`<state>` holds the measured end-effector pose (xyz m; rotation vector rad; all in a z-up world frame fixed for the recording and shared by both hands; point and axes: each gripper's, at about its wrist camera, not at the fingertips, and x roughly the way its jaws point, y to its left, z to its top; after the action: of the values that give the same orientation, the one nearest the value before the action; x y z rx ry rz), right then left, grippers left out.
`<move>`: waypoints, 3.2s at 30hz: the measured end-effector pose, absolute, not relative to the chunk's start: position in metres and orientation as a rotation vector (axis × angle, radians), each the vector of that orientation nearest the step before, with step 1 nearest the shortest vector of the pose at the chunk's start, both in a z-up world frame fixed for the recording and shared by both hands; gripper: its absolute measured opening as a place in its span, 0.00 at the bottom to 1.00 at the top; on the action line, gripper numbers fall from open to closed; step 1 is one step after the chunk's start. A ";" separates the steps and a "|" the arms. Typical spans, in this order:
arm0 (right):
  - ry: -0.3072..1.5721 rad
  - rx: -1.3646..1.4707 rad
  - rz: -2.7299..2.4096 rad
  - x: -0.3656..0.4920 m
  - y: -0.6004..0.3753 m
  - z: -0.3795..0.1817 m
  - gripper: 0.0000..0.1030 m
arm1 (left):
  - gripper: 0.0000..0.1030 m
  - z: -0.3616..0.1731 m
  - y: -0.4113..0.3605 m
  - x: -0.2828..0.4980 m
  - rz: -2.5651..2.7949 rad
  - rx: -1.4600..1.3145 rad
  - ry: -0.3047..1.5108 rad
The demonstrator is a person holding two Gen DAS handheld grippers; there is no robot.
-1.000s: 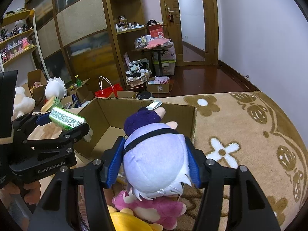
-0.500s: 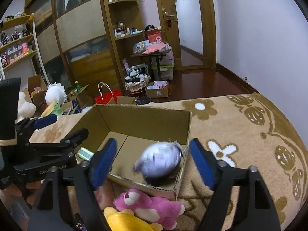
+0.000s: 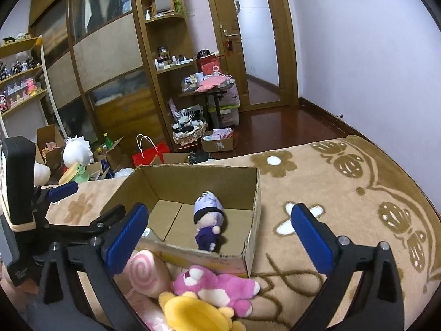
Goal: Organize soft objects
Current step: 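Open the right tool to drop the doll into the box while the left tool releases the green pack inside, then grasp the black Face tissue pack with the left tool while the right tool grasps the white fluffy plush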
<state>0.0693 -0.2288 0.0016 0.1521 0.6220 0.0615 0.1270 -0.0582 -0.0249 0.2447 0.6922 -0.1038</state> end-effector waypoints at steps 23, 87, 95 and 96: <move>0.717 0.117 0.070 -0.020 -0.208 0.032 1.00 | 0.98 0.017 -0.033 0.032 -0.128 0.208 0.868; 1.450 0.076 0.362 0.005 -0.105 -0.157 0.25 | 0.71 -0.190 -0.044 0.079 -0.220 0.219 1.664; 1.429 0.078 0.364 -0.002 -0.116 -0.148 0.25 | 0.66 -0.169 -0.037 0.074 -0.204 0.234 1.598; 1.426 0.076 0.365 -0.003 -0.117 -0.146 0.25 | 0.66 -0.165 -0.044 0.070 -0.204 0.232 1.591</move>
<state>-0.0034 -0.1171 -0.1457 0.0760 1.4262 0.3653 0.0701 -0.0437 -0.1655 0.2320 1.5914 -0.2036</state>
